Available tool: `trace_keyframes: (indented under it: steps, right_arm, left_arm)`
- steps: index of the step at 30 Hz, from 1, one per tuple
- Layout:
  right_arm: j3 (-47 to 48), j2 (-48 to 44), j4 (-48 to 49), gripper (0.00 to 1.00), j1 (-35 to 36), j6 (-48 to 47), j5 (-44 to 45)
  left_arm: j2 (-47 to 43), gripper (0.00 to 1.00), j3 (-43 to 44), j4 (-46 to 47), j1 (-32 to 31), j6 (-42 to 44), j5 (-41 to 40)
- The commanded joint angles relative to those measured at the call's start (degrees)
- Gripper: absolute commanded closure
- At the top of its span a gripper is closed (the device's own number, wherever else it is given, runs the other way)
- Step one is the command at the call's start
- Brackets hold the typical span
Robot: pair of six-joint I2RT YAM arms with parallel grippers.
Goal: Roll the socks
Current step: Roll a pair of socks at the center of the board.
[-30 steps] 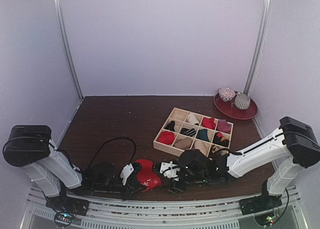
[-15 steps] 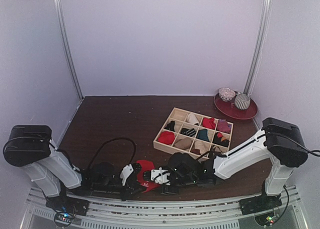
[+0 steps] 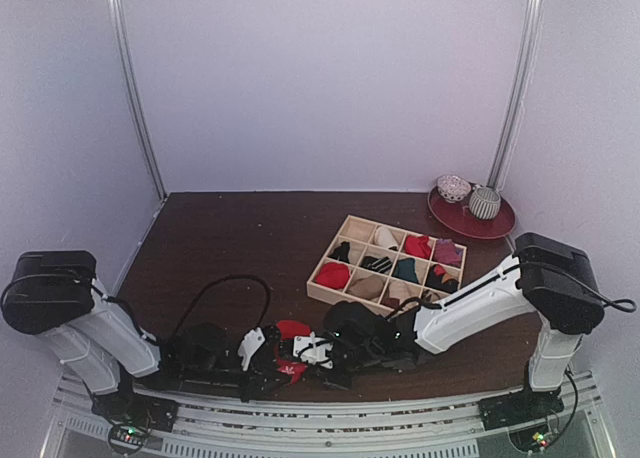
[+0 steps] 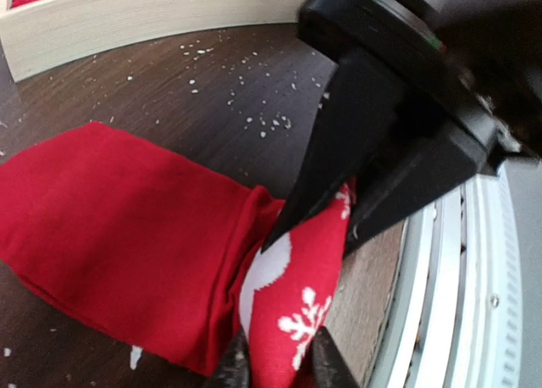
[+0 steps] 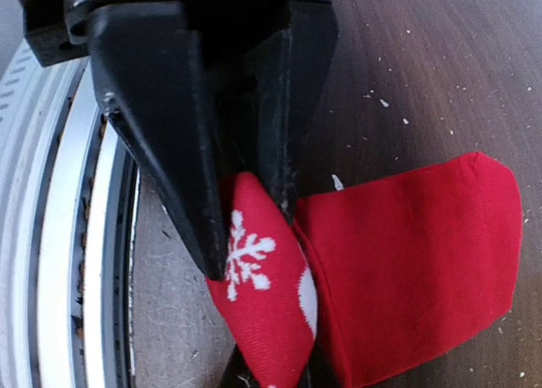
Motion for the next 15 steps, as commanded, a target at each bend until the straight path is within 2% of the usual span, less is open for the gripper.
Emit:
trace_keyframes:
  steps: [1, 4, 8, 11, 15]
  right_arm:
    - [3.75, 1.71, -8.42, 1.00, -2.40, 12.28, -7.37]
    - [5.23, 3.41, -12.30, 1.00, -5.45, 18.52, -15.96]
    - [8.00, 5.89, -16.90, 1.00, -7.96, 22.64, -21.61]
    - [9.90, 8.17, -18.78, 1.00, -9.61, 25.05, -25.01]
    - [10.99, 10.53, -19.43, 1.00, -10.67, 26.39, -27.18]
  left_arm:
    - [-8.22, 0.74, 0.09, -12.04, -0.02, 4.69, -2.04]
    - [-15.86, 0.70, 0.60, -16.42, -0.17, 10.27, -4.63]
    - [-21.72, 0.68, 0.64, -14.96, -0.57, 16.24, -5.43]
    - [-20.57, 0.66, -0.45, -10.70, -0.79, 19.23, -4.56]
    - [-13.16, 0.62, -0.71, -4.03, -0.92, 20.23, -1.70]
